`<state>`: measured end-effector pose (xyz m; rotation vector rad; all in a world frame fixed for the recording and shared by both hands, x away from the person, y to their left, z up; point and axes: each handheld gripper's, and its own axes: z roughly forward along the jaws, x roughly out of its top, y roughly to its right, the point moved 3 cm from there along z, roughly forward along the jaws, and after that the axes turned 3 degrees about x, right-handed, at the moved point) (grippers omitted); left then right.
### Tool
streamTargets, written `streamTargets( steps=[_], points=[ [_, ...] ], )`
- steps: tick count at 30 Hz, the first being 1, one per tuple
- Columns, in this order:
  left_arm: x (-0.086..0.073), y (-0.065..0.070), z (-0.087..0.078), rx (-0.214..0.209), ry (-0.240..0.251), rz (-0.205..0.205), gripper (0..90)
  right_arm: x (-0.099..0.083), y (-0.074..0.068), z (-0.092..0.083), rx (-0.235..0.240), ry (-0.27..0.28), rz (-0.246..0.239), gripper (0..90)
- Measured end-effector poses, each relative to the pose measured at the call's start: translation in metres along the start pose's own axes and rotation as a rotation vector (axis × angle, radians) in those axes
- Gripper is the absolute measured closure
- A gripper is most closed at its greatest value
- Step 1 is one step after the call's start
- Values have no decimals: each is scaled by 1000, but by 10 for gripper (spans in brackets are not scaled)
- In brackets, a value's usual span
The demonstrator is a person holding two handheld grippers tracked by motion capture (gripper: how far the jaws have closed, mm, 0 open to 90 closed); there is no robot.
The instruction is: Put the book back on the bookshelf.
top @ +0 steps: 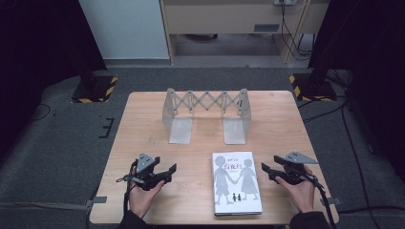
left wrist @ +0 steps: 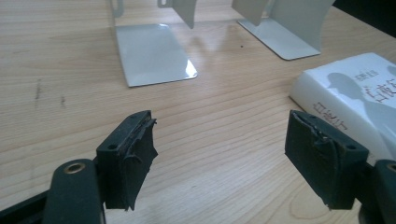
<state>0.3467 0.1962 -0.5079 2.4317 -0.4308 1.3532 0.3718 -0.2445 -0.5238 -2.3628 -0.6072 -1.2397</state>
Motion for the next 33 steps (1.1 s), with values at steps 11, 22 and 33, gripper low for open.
streamTargets(
  steps=[11, 22, 33],
  points=[
    [2, 30, 8, -58, 3, 38, 236, 0, -12, 2, 56, 6, 17, 336],
    [0, 63, 24, -114, -32, 93, 239, -1, -26, 7, 111, 4, 8, 318],
    [-8, 87, 35, -161, -71, 141, 250, -6, -38, 11, 150, -10, 7, 310]
  ],
)
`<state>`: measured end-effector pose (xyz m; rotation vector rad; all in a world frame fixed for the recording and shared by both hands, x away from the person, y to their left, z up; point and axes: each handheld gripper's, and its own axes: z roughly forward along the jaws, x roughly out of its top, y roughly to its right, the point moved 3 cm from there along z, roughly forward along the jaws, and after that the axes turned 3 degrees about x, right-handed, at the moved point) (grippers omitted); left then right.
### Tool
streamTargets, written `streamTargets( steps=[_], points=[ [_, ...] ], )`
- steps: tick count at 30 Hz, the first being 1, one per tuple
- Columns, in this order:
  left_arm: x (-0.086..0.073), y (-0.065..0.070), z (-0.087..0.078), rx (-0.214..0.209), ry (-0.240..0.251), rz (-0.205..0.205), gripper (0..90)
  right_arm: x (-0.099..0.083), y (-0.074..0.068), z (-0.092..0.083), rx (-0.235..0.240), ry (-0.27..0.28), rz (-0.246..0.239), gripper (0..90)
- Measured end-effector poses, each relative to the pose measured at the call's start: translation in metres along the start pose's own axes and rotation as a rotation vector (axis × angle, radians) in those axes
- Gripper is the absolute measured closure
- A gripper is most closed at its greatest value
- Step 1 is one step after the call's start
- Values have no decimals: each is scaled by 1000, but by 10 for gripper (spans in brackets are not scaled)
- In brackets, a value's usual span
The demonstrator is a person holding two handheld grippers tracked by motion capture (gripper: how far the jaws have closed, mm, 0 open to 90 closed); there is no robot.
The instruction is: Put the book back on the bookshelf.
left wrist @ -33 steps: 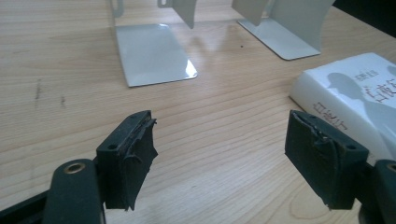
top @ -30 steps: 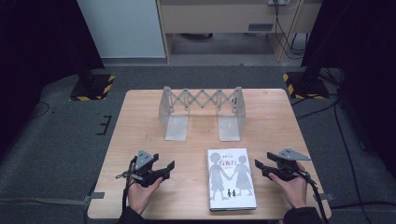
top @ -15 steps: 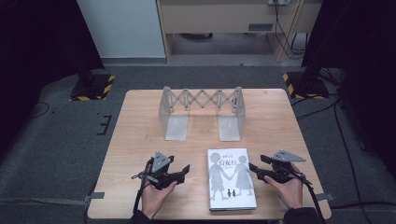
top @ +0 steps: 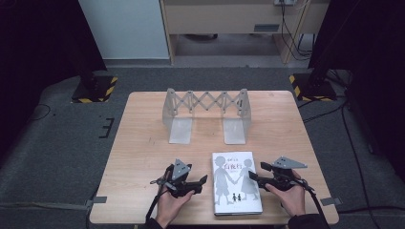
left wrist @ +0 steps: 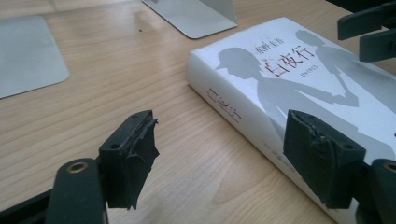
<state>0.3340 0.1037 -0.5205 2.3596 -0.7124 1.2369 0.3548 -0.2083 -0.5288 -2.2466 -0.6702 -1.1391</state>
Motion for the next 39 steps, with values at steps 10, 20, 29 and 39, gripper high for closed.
streamTargets(
  steps=[10, 20, 29, 39],
  points=[
    [-2, 22, 15, -69, -36, 19, 261, -6, -5, 8, 36, -23, 24, 293],
    [-4, 35, 26, -126, -42, 30, 255, -9, -3, 18, 108, -19, 100, 274],
    [-5, 35, 28, -140, -37, 22, 251, -6, -5, 22, 118, -33, 102, 270],
    [-3, 34, 27, -153, -18, 1, 237, 13, -10, 10, 131, 67, 61, 311]
  ],
)
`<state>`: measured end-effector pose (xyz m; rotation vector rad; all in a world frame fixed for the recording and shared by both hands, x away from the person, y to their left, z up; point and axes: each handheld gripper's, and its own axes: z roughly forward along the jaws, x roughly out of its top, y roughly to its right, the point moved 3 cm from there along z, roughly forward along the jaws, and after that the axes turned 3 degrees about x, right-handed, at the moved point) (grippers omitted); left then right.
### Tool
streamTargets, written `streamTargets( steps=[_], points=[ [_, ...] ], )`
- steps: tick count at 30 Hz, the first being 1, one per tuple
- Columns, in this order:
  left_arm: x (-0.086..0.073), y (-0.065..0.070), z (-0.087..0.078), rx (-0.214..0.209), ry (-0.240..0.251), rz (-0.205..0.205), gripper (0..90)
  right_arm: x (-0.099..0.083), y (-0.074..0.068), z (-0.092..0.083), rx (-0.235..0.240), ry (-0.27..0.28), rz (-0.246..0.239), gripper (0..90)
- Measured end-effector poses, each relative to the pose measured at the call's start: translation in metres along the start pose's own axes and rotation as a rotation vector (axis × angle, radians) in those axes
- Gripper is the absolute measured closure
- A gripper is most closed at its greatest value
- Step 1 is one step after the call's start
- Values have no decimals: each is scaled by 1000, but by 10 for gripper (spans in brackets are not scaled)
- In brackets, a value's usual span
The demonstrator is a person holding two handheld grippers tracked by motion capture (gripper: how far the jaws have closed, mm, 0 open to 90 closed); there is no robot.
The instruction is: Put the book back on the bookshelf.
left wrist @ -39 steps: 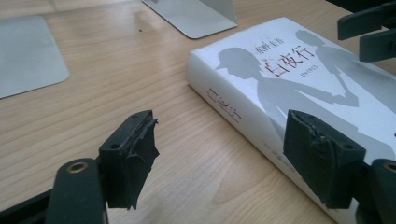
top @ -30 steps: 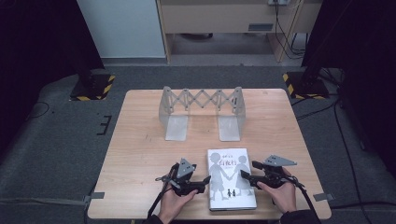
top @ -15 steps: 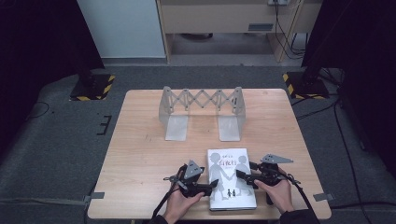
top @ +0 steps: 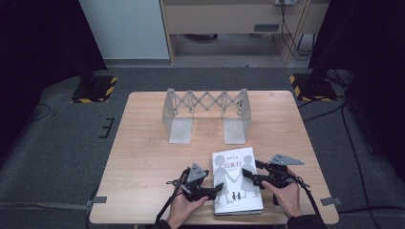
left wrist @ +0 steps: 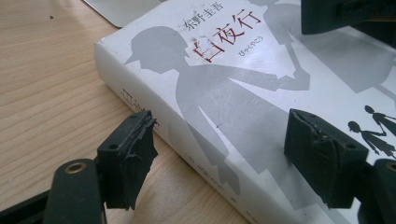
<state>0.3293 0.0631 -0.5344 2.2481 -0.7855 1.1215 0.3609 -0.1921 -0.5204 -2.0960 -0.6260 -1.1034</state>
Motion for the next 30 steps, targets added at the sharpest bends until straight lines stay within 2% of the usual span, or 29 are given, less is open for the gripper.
streamTargets(
  steps=[3, 9, 15, 19, 21, 24, 30],
  points=[
    [0, -1, 0, -2, 1, -5, 230, 4, -1, 0, 10, 15, 14, 304],
    [-1, -1, 0, -2, -1, -4, 223, 2, 0, 4, -5, -8, 4, 308],
    [0, -2, 0, -2, 7, -3, 216, 8, -6, -1, 25, 38, 40, 335],
    [0, -2, -1, 1, 5, 5, 211, 6, -6, -3, 16, 15, 28, 367],
    [0, -2, -1, 3, 5, 6, 209, 4, -6, -4, 16, 23, 38, 379],
    [0, -2, -1, 3, 6, 4, 208, 3, -6, -5, 17, 19, 30, 411],
    [0, -2, -2, 3, 4, 4, 202, -1, -14, -5, 65, -34, 16, 455]
  ],
)
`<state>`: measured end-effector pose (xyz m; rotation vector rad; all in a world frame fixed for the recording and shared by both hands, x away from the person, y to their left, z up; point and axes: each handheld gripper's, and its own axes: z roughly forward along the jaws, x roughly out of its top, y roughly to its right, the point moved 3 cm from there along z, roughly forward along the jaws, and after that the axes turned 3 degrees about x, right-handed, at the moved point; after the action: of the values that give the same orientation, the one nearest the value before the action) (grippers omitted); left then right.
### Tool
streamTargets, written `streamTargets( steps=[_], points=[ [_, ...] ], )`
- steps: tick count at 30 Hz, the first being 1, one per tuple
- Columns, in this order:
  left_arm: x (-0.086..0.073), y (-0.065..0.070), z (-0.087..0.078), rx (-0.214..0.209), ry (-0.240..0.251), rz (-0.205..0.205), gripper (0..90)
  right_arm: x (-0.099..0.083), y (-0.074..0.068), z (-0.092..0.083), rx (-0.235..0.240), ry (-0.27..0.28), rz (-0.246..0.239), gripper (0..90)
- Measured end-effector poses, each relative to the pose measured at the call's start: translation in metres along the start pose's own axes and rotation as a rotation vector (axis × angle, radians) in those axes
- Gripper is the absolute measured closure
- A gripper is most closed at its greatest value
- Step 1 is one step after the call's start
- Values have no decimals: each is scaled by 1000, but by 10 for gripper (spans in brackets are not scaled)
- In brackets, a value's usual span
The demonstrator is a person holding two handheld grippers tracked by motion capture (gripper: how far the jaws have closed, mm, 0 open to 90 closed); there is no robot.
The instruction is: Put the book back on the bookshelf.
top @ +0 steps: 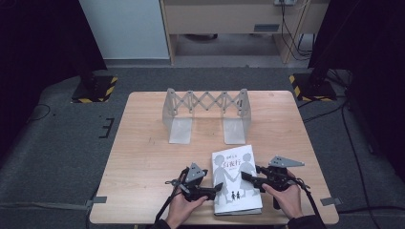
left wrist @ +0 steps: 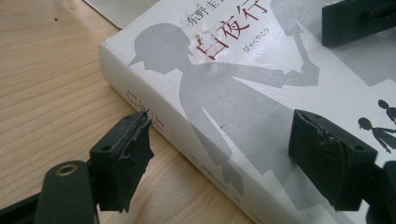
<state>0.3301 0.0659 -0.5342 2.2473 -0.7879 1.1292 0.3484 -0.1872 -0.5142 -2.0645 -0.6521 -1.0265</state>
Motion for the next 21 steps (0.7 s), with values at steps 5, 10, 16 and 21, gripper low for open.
streamTargets(
  steps=[5, 10, 16, 21],
  points=[
    [0, 0, 1, 2, -3, 3, 198, -2, 6, 3, 32, -28, 51, 478],
    [0, -1, 2, -5, -10, -6, 195, -3, 11, 5, 70, -54, 98, 509],
    [1, -7, 0, -10, 1, -26, 233, 1, 13, 6, 110, -34, 202, 638],
    [6, -13, -5, -26, 47, -83, 251, 6, 12, 5, 142, -7, 266, 707]
  ],
)
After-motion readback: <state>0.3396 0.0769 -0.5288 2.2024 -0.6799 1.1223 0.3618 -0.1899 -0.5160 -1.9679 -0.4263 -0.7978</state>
